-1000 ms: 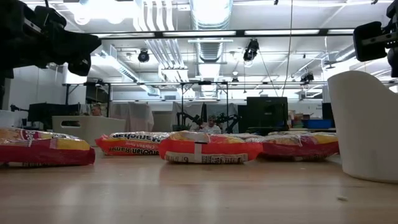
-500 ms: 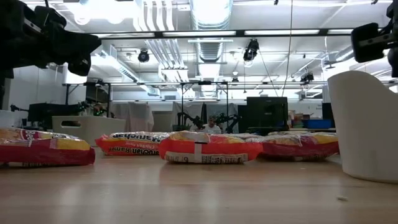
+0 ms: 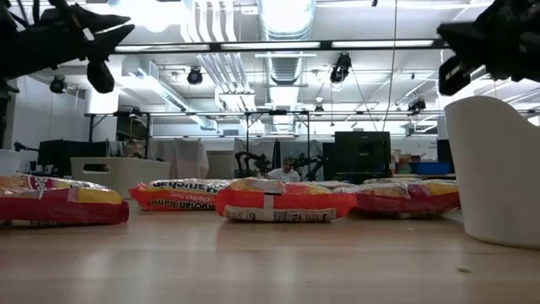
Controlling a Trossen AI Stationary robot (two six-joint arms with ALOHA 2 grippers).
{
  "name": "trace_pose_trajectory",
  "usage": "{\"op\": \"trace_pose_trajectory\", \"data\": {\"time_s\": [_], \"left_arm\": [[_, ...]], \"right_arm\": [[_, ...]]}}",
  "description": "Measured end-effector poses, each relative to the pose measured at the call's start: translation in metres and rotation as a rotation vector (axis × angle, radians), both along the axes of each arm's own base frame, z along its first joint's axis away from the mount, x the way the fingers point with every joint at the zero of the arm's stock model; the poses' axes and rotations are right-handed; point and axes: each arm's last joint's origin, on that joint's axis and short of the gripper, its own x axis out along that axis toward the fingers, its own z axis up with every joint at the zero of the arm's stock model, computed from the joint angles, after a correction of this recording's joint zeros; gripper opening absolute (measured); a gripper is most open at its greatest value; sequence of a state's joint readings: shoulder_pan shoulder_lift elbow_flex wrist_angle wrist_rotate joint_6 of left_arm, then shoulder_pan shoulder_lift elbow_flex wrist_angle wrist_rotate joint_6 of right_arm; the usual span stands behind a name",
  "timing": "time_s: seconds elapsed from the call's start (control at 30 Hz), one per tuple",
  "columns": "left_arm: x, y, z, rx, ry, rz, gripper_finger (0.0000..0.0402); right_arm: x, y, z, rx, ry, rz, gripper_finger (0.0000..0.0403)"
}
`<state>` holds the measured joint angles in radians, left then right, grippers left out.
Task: Sort Maruchan noodles
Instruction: Put the orange noodle pack into the gray bin
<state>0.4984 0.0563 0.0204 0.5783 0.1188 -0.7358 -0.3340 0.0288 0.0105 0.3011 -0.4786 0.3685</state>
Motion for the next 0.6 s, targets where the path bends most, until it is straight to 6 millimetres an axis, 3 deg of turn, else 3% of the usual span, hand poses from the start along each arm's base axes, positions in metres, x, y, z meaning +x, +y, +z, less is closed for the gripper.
{"op": "trace_pose_trajectory", "data": {"time_s": [0.3, 0.6], "left_arm": [[-0.004, -0.001, 0.006, 0.01, -0.08, 0.02, 0.0039], [-0.006, 0.003, 0.007, -0.111, -0.153, 0.104, 0.0039]], "right_arm": [[-0.005, 0.001, 0.038, -0.004, -0.104, -0.001, 0.0009], [0.013, -0.004, 0.074, 0.038, 0.046, 0.004, 0.0009]]}}
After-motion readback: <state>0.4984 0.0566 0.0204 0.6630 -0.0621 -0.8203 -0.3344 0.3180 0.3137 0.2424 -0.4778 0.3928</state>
